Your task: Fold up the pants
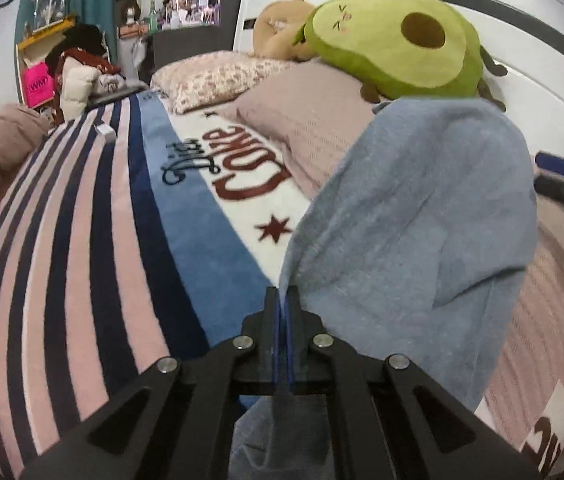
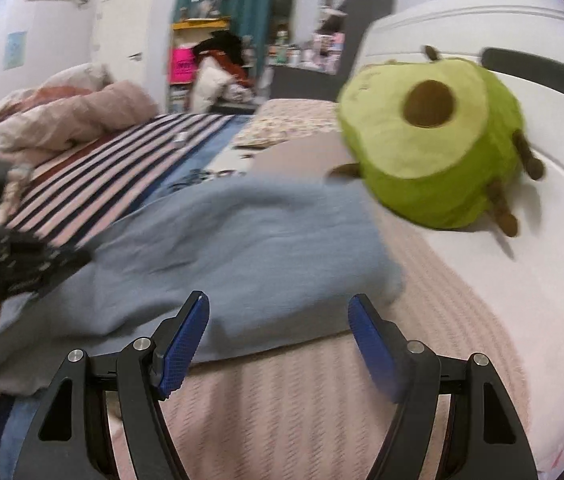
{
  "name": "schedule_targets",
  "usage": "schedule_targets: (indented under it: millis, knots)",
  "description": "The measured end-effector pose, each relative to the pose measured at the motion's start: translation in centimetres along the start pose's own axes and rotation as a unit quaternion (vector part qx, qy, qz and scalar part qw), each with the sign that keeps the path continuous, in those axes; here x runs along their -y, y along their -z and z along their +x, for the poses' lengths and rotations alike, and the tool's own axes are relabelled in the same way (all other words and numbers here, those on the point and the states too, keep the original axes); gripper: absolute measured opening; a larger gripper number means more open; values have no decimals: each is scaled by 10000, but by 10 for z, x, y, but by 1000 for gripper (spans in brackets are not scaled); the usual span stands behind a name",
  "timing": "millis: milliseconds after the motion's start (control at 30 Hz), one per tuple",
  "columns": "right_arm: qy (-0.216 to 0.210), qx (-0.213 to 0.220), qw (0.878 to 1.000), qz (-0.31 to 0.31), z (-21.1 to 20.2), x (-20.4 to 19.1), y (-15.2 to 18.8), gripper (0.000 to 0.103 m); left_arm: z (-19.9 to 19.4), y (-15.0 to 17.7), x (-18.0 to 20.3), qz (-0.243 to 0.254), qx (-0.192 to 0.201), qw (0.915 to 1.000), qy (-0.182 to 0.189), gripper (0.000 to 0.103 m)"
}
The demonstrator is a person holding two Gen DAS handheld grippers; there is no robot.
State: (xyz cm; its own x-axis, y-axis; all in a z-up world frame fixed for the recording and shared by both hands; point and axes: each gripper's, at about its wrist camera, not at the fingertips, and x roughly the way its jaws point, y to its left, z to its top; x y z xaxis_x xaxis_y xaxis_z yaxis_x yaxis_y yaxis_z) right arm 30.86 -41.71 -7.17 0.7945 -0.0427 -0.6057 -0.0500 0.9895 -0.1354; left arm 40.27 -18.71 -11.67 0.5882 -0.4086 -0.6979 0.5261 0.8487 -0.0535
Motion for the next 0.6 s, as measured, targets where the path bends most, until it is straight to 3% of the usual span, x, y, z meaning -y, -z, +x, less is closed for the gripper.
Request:
schedule_targets:
  millis: [67,100,133,233,367,500,600]
  knots:
    - [110,28,9997,197,4,10,1,75,-5,1,-3,-57,2,9999,-111,21]
    - [21,-12,9994,349,6,16,3,75,-11,0,-5,-90,69,9998,-139,42]
    - [-121,-65,9987,495,7,20,6,75,-18,1,-6,-87,133,9997,-159,51]
    - [-504,-99,9960,729,2,23,13,75,-45,11,-3,56,162,9998,-80,51]
    - [-1134,-36,9910,711,-13,3,19,75,-68,36,8,76,23,9987,507,52]
    - [-1235,-317,9900,608,-2,-18,15,75,-74,61,27,298,-180,9954,893,55]
    - [-1171,-346,9900,710,15,-23,10,75,-71,77,33,449,-337,9955,759,55]
